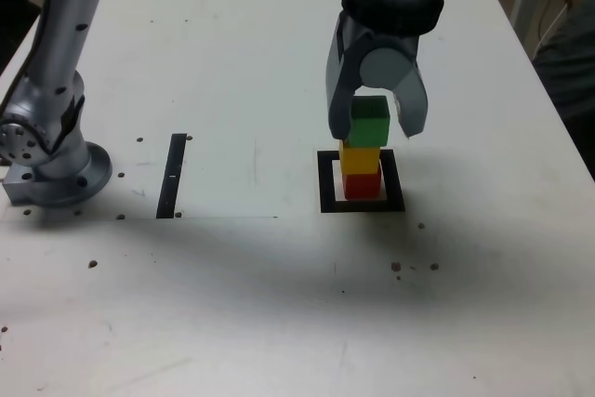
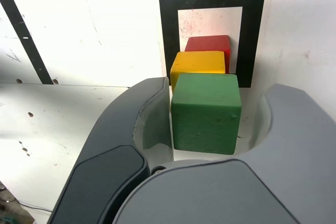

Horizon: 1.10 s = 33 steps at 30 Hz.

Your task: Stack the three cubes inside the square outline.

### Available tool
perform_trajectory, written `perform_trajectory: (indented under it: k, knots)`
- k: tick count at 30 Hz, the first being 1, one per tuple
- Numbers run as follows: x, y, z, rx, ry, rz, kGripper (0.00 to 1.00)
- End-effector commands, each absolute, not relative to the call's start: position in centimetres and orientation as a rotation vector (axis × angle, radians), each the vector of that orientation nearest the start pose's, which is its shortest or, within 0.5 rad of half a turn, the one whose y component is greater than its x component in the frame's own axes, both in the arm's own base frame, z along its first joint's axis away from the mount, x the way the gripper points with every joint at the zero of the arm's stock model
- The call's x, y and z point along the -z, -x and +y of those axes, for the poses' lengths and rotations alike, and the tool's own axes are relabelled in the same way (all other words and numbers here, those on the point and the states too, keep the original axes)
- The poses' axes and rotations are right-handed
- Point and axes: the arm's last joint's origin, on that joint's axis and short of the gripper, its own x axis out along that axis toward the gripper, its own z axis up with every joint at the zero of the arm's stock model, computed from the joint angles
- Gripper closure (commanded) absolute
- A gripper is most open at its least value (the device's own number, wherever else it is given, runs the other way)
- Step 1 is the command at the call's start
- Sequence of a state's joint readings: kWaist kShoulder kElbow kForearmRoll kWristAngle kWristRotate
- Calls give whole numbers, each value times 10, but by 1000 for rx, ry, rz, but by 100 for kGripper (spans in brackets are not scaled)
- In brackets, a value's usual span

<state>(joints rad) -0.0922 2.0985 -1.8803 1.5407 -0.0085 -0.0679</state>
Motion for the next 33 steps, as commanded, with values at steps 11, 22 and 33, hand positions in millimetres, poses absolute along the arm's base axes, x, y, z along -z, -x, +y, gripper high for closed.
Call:
perform_trajectory:
  k: [11,22,33]
  knots:
    - [-311,-366,-31,-4,-38,1730,1]
    - [-349,-327,-27,-55,-85,1655,1]
    - [-352,-276,-21,-83,-92,1668,1]
